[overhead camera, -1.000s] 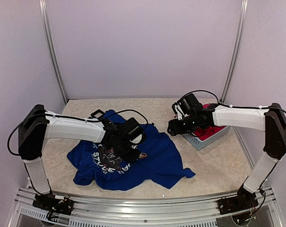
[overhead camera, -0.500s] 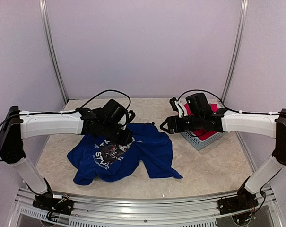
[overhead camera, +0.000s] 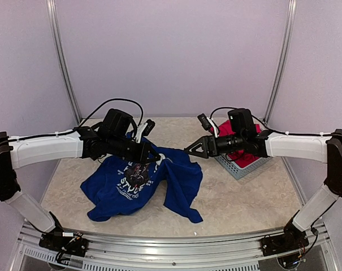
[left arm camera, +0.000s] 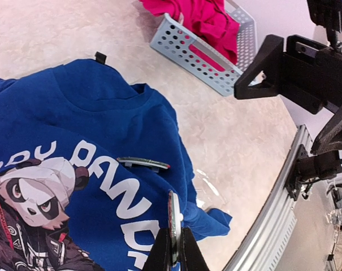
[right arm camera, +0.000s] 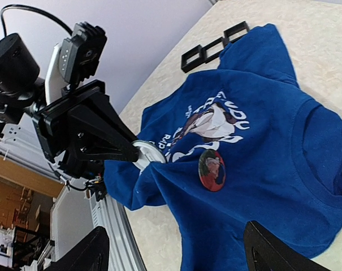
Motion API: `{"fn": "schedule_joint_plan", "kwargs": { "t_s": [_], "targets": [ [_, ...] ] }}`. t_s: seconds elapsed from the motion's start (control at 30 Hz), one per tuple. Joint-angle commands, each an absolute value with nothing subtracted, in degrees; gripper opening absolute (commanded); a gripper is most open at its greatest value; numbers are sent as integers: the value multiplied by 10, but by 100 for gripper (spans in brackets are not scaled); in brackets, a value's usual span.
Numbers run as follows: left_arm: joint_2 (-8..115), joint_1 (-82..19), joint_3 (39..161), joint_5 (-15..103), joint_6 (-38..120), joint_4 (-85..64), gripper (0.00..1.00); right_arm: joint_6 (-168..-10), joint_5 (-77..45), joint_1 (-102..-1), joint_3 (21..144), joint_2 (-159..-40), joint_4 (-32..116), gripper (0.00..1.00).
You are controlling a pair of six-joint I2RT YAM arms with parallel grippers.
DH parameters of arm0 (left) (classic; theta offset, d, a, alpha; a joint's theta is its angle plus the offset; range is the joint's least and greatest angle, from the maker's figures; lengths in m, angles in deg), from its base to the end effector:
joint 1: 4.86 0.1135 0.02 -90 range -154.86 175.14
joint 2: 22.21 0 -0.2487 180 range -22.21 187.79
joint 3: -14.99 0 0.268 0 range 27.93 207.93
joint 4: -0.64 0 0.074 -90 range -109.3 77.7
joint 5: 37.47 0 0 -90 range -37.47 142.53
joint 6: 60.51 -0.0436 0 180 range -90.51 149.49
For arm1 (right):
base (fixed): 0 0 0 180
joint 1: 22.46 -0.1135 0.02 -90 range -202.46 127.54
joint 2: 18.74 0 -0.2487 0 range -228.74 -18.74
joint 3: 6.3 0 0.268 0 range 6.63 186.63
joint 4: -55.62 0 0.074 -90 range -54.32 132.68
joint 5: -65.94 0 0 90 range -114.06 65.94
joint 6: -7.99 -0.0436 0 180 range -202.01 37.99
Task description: Remove the brooch from the garment
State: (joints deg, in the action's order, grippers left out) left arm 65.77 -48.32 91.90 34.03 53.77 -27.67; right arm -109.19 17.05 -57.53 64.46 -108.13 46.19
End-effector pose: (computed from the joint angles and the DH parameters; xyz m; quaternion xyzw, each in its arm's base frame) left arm 0.2543 -0.2600 0.2374 0.2164 0.8683 -0.3558 0.2694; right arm 0.2828 0.2335 0.2263 -0.2355 0.7885 0.5068 0.2568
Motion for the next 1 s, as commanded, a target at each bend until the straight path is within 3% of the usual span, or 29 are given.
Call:
{"fn": "schedule_joint_plan", "kwargs": {
  "t_s": [0.0, 0.2, 0.67, 0.97],
  "targets": [
    [639, -479, 912, 245, 548, -242, 0, -1069, 252, -583, 679, -1109, 445, 84],
    [637, -477, 906, 200, 557, -239, 0, -1067, 289, -608, 691, -1145, 445, 81],
    [632, -474, 893, 166, 572, -227, 0, -1058, 299, -627, 716, -1176, 440, 61],
    [630, -474, 895, 162, 577, -223, 0, -1055, 303, -634, 727, -1189, 441, 56]
  ]
}}
